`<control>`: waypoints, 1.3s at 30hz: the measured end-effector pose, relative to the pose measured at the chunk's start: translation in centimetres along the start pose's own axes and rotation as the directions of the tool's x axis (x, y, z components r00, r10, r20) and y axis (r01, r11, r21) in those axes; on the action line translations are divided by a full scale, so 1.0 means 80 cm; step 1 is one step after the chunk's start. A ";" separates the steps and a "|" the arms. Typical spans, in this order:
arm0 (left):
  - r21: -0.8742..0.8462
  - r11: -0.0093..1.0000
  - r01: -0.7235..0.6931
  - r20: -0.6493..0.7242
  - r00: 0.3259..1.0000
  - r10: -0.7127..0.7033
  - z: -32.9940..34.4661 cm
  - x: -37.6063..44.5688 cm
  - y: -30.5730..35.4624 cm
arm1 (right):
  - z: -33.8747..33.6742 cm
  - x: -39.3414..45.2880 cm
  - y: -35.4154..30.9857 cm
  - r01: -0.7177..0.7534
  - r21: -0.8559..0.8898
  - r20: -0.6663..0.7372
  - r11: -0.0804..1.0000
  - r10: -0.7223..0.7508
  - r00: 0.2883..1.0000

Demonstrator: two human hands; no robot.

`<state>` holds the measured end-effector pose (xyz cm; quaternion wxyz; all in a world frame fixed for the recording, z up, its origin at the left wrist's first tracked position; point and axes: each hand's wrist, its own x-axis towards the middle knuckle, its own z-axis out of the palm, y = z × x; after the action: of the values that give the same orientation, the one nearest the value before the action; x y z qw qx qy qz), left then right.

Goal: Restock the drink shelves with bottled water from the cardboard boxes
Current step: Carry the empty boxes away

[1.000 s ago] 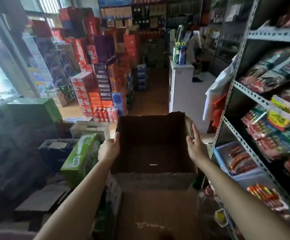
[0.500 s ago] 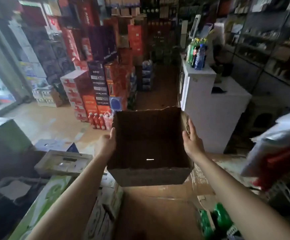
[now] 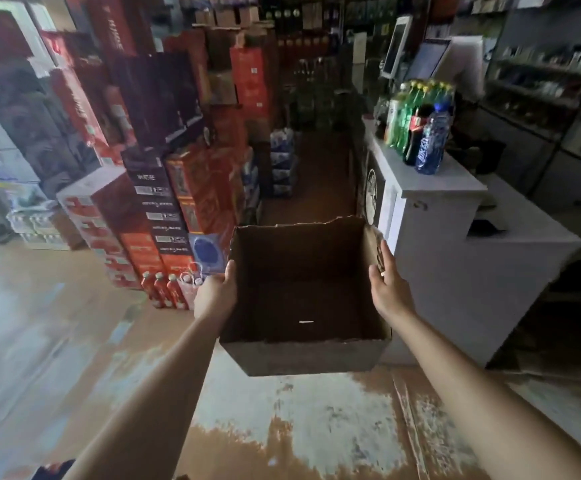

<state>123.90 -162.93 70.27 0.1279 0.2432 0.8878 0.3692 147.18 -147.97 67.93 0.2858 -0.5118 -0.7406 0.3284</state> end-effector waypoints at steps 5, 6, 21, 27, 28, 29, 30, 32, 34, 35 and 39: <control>0.031 0.999 0.028 -0.008 1.000 -0.028 0.070 0.157 0.050 | 0.055 0.185 0.007 0.030 0.047 0.037 0.998 -0.032 0.999; 0.027 0.998 0.052 -0.009 0.999 -0.052 0.082 0.189 0.059 | 0.064 0.221 0.008 0.033 0.062 0.051 0.998 -0.036 0.998; 0.016 0.994 0.106 0.005 0.994 -0.106 0.236 0.673 0.205 | 0.205 0.733 -0.035 0.050 -0.005 0.090 0.999 -0.050 0.995; 0.031 0.998 0.062 0.032 0.998 -0.063 0.304 0.891 0.267 | 0.276 0.940 -0.053 0.028 0.041 0.043 0.999 -0.030 0.999; 0.031 0.997 0.066 0.044 0.997 -0.068 0.313 0.926 0.280 | 0.286 0.974 -0.056 0.012 0.025 0.046 1.000 -0.014 0.999; 0.031 0.997 0.072 0.052 0.996 -0.073 0.322 0.960 0.293 | 0.294 1.007 -0.060 -0.002 0.002 0.046 1.000 0.002 0.999; 0.042 0.996 0.074 0.054 0.996 -0.077 0.330 0.994 0.307 | 0.300 1.039 -0.063 -0.016 -0.021 0.044 1.000 0.017 0.999; 0.074 0.995 0.061 0.064 0.996 -0.066 0.349 1.056 0.333 | 0.311 1.096 -0.070 -0.025 -0.039 0.044 0.999 0.027 0.999; 0.098 0.995 0.020 0.090 0.996 -0.029 0.373 1.114 0.357 | 0.322 1.152 -0.072 -0.019 -0.040 0.050 0.999 0.021 0.999; 0.113 0.994 -0.001 0.106 0.994 -0.012 0.388 1.143 0.367 | 0.330 1.182 -0.070 -0.020 -0.042 0.049 0.999 0.022 0.999; 0.102 0.995 0.011 0.118 0.993 -0.023 0.448 1.262 0.396 | 0.372 1.323 -0.069 -0.062 -0.040 0.064 0.997 0.065 0.996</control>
<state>63.47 -69.25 63.31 0.1713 0.2636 0.8981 0.3076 88.37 -55.05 62.98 0.2410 -0.5294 -0.7391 0.3397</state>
